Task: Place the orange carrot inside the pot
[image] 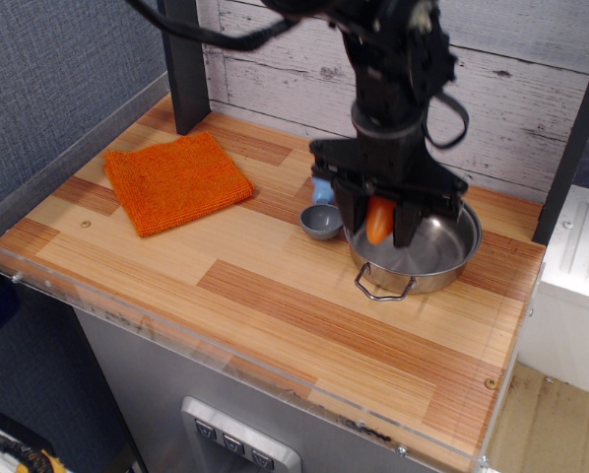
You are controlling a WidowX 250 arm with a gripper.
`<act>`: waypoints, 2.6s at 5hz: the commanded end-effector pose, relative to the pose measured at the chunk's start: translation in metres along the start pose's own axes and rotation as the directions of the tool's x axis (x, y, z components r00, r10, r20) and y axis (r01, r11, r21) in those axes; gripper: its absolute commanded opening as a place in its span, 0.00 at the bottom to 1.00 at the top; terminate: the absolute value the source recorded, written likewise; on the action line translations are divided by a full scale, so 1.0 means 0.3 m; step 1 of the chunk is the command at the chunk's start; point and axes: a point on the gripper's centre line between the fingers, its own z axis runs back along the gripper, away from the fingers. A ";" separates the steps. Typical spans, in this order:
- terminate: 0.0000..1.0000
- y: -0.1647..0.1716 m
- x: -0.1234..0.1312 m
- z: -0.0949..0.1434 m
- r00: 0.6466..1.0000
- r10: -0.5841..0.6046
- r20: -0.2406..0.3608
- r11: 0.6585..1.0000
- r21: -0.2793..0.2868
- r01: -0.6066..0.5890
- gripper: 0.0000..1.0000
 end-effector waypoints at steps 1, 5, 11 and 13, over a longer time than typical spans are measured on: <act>0.00 -0.006 0.033 -0.038 1.000 -0.013 0.013 1.000 0.005 0.013 0.00; 0.00 0.003 0.045 -0.071 0.998 0.053 -0.035 0.998 0.025 -0.052 1.00; 0.00 0.059 0.071 0.219 0.994 0.110 0.006 0.990 -0.095 -0.109 1.00; 0.00 0.059 0.071 0.219 0.994 0.110 0.006 0.990 -0.095 -0.109 1.00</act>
